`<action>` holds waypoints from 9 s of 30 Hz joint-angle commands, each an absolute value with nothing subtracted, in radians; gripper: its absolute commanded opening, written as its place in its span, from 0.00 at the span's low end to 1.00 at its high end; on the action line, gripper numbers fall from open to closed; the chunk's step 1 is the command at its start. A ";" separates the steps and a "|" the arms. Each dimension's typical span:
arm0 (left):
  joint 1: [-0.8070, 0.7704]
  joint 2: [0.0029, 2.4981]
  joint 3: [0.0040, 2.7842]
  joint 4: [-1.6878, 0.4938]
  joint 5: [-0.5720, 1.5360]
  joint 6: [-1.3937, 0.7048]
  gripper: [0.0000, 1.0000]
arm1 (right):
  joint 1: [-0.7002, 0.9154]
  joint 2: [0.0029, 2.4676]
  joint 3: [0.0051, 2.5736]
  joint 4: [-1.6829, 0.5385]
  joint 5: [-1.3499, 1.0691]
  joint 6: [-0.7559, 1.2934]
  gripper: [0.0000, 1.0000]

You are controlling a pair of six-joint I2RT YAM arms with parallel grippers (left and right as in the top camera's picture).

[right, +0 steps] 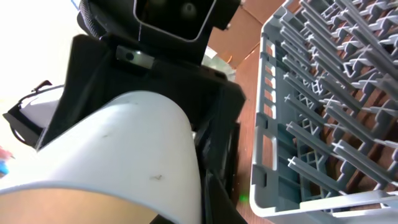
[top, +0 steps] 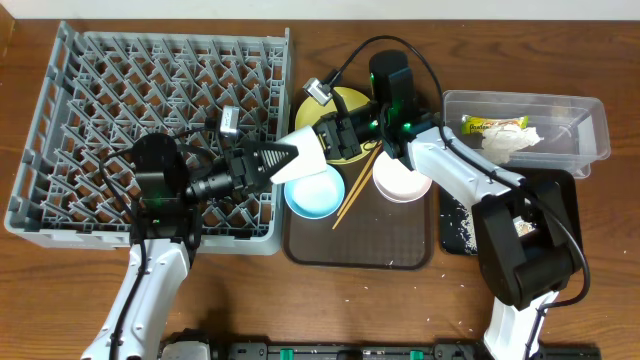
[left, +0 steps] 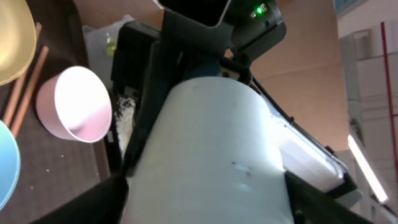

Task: Sort waste into correct bins and load items into the dishwasher
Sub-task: 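Hand the white cup from the right gripper to the left gripper, then lower the white cup into the dish rack with the left gripper and release, then reach the left gripper to the pink bowl and grasp its rim, then carry the pink bowl left and place it in the dish rack, then release the pink bowl upright in the rack and withdraw the left gripper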

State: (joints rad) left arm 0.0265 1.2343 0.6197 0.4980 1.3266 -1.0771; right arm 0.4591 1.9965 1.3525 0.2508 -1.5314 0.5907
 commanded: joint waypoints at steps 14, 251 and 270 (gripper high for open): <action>0.027 1.230 0.630 0.495 1.327 -1.071 0.28 | 0.468 2.004 1.358 0.255 -1.534 0.590 0.23; -0.453 1.908 1.280 -0.569 -1.427 -0.447 0.07 | -0.019 1.703 2.077 -1.283 -0.165 0.163 0.99; -0.522 1.940 1.280 -0.596 -1.156 -0.447 0.14 | -0.019 1.703 2.077 -1.283 -0.165 0.163 0.99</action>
